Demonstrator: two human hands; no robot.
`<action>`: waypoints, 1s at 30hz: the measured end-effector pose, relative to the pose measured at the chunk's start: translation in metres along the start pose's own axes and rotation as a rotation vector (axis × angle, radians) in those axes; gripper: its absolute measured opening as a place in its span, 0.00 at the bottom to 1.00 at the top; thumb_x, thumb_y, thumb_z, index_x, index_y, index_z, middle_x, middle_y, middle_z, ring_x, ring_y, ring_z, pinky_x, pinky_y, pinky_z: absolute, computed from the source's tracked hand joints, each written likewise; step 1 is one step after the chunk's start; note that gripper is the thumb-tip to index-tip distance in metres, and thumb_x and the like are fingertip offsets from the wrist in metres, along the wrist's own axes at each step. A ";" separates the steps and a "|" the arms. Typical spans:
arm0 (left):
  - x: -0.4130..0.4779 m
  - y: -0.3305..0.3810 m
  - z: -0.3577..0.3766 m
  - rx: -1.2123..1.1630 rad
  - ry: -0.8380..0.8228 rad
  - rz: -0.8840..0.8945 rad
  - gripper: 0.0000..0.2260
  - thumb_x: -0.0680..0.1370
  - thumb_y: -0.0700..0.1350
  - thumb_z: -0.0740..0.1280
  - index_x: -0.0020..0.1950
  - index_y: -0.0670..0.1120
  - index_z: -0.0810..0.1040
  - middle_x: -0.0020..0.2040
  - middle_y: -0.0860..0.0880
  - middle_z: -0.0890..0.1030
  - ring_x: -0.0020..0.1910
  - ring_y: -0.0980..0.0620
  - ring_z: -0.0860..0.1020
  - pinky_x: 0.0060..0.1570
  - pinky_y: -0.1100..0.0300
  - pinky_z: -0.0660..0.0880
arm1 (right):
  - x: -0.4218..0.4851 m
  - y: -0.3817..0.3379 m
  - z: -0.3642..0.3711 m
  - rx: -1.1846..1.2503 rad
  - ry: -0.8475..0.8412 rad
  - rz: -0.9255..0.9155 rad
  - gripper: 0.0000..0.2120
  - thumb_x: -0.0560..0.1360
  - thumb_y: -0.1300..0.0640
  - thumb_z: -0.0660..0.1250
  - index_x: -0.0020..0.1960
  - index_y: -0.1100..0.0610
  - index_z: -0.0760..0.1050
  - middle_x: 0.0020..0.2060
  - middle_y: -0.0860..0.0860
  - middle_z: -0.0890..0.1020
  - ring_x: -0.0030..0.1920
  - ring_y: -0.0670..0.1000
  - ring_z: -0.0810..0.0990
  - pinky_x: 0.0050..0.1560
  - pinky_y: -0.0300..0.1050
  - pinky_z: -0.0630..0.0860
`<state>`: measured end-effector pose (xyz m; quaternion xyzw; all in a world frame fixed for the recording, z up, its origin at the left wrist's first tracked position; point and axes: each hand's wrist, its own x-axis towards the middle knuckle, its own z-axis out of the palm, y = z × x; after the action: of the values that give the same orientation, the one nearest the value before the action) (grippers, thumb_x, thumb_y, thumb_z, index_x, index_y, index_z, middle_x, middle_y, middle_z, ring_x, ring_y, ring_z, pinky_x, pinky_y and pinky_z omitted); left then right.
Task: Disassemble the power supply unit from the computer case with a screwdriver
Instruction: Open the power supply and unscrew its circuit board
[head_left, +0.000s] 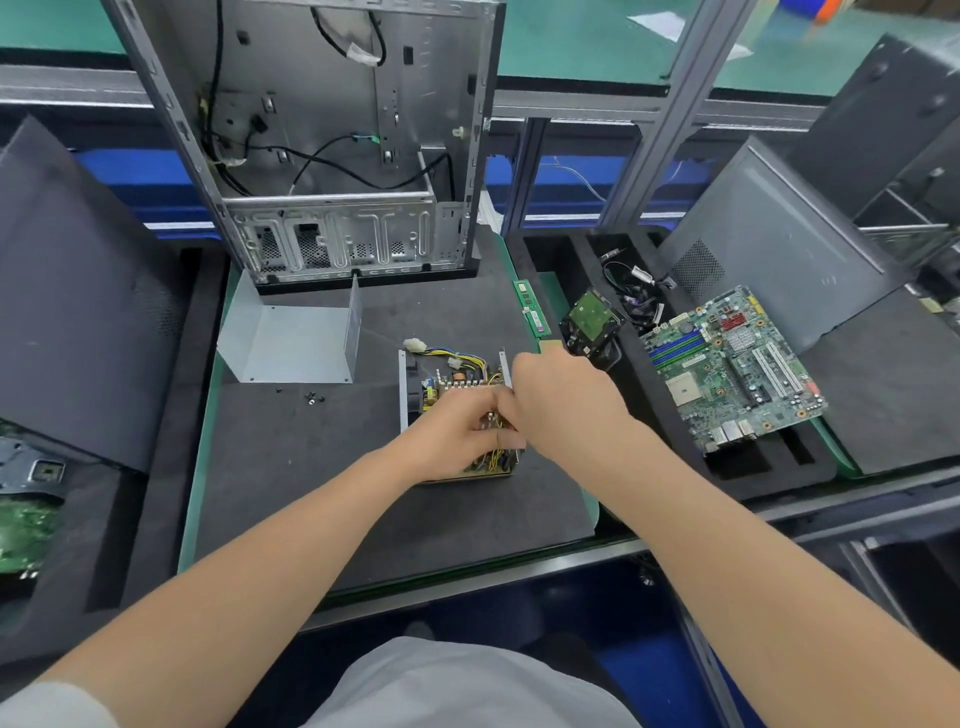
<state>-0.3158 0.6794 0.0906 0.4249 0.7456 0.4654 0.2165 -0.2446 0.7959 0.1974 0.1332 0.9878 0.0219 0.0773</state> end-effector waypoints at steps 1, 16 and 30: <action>0.000 -0.001 -0.001 -0.001 -0.006 -0.008 0.16 0.78 0.38 0.75 0.45 0.60 0.78 0.44 0.72 0.81 0.46 0.72 0.77 0.46 0.75 0.69 | 0.001 0.003 -0.003 0.008 -0.028 -0.062 0.10 0.82 0.53 0.62 0.59 0.58 0.75 0.52 0.58 0.78 0.53 0.65 0.82 0.42 0.50 0.69; -0.001 -0.006 0.005 0.191 0.056 0.071 0.07 0.77 0.36 0.72 0.40 0.44 0.82 0.38 0.51 0.84 0.38 0.51 0.78 0.38 0.57 0.68 | 0.005 0.028 -0.024 0.114 -0.225 -0.654 0.08 0.72 0.62 0.68 0.50 0.55 0.79 0.46 0.50 0.76 0.49 0.54 0.77 0.50 0.50 0.75; 0.004 0.000 -0.013 -0.091 -0.058 -0.034 0.12 0.74 0.45 0.78 0.45 0.63 0.82 0.49 0.58 0.86 0.53 0.57 0.82 0.56 0.59 0.75 | 0.008 0.032 -0.027 0.074 -0.255 -0.468 0.06 0.77 0.59 0.70 0.51 0.50 0.77 0.48 0.48 0.76 0.54 0.53 0.76 0.55 0.54 0.76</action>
<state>-0.3272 0.6766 0.0971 0.4151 0.7243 0.4826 0.2649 -0.2482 0.8286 0.2248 -0.0943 0.9742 -0.0498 0.1990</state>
